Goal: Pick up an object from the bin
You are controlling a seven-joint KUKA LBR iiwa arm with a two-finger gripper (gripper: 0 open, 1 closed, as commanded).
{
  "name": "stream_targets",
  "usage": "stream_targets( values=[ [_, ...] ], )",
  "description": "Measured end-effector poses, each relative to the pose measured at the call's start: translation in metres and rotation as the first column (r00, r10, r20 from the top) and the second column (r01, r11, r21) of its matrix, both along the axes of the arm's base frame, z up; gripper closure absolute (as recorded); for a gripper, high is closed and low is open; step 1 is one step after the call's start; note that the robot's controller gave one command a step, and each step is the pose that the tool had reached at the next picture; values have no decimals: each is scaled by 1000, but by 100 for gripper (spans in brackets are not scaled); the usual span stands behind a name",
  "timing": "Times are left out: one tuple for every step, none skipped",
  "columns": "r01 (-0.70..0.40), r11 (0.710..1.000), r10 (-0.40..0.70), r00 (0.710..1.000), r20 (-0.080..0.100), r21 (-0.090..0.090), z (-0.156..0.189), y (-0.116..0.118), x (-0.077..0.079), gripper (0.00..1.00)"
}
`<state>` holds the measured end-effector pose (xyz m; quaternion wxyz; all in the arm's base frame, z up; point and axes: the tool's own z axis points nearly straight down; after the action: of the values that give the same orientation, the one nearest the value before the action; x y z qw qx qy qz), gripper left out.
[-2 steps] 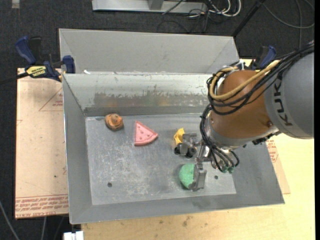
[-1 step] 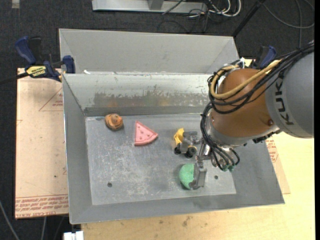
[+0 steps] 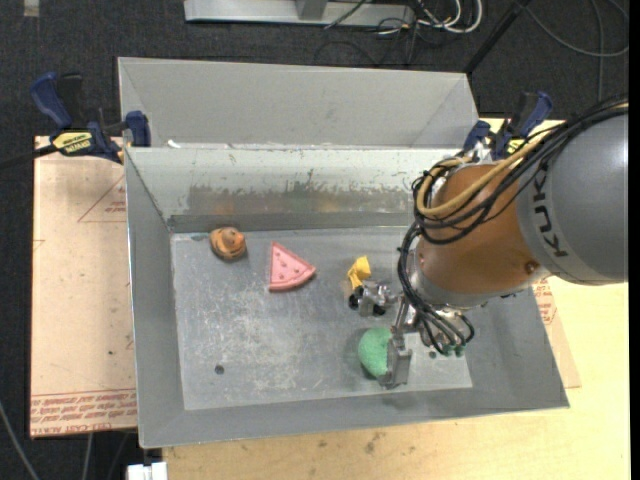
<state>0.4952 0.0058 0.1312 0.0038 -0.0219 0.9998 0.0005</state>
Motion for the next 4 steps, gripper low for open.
stream_targets(
  values=[
    [-11,1000,11,1000,-6,-1,-14,-4,0,0],
    [-99,995,99,995,-19,2,5,-12,-8,0],
    [-37,999,37,999,-11,2,-57,-35,48,100],
    [-36,999,36,999,-11,2,-57,-35,48,100]
  ],
)
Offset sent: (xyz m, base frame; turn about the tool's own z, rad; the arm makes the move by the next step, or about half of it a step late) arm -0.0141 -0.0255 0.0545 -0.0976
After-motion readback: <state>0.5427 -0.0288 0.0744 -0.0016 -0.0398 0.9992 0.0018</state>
